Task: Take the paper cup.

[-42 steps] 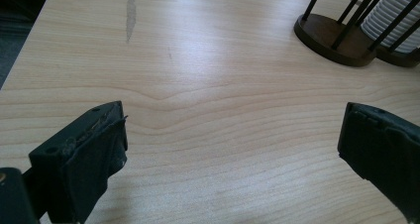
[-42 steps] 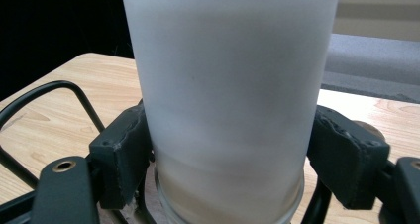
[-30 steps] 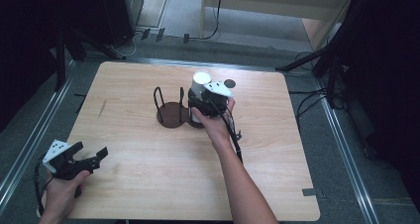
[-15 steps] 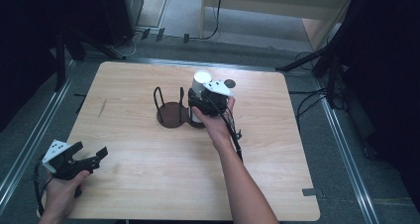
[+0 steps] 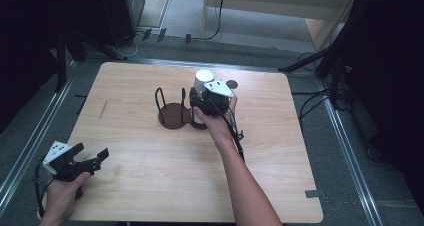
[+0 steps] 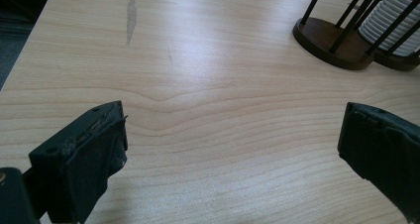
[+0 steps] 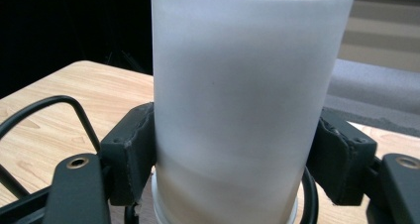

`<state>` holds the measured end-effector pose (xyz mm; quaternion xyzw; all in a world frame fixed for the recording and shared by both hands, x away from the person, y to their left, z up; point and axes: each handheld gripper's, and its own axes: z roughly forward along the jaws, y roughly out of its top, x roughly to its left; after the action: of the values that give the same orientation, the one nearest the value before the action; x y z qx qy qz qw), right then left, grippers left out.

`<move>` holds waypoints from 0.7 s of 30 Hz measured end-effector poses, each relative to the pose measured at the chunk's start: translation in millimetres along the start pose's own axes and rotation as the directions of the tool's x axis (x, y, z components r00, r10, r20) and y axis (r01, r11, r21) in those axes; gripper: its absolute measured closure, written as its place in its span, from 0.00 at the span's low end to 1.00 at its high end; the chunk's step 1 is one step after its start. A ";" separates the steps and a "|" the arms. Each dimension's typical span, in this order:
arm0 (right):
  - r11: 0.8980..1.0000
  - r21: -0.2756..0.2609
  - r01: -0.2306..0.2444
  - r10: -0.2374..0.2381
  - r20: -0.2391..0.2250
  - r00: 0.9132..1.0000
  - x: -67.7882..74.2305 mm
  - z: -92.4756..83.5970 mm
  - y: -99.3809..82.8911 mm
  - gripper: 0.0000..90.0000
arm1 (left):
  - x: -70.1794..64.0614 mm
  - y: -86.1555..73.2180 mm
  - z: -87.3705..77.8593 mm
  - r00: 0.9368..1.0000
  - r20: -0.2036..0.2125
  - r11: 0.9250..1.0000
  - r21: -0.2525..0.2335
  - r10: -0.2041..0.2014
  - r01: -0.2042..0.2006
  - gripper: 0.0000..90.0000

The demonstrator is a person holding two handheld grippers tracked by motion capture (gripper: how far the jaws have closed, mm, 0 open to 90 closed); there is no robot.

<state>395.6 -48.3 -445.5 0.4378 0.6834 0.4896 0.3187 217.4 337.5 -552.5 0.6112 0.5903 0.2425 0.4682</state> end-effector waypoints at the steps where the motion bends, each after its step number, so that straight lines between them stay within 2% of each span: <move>1: 1.000 -0.003 0.005 -0.005 0.000 1.000 0.4 -0.8 1.0 0.29 | 0.0 0.0 0.0 1.000 0.000 1.000 0.001 0.003 -0.003 0.00; 3: 1.000 -0.010 0.013 -0.013 -0.003 1.000 0.7 -2.2 3.0 0.29 | -0.1 0.0 0.1 1.000 0.000 1.000 0.001 0.003 -0.003 0.00; 7: 1.000 -0.003 -0.004 0.004 -0.015 1.000 -0.4 -3.5 5.1 0.29 | -0.3 0.0 0.1 1.000 -0.001 1.000 0.002 0.004 -0.004 0.00; 14: 1.000 0.000 -0.007 0.007 -0.012 1.000 -1.6 -3.4 6.1 0.28 | -0.1 0.0 0.1 1.000 0.000 1.000 0.002 0.005 -0.005 0.00; 21: 1.000 -0.021 -0.017 0.017 -0.003 1.000 -1.0 -5.3 7.6 0.28 | -0.1 0.0 0.1 1.000 0.000 1.000 0.001 0.005 -0.005 0.00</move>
<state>393.5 -50.3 -436.6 0.4395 0.6749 0.5000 0.3184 217.5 337.4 -552.6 0.6128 0.5890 0.2432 0.4673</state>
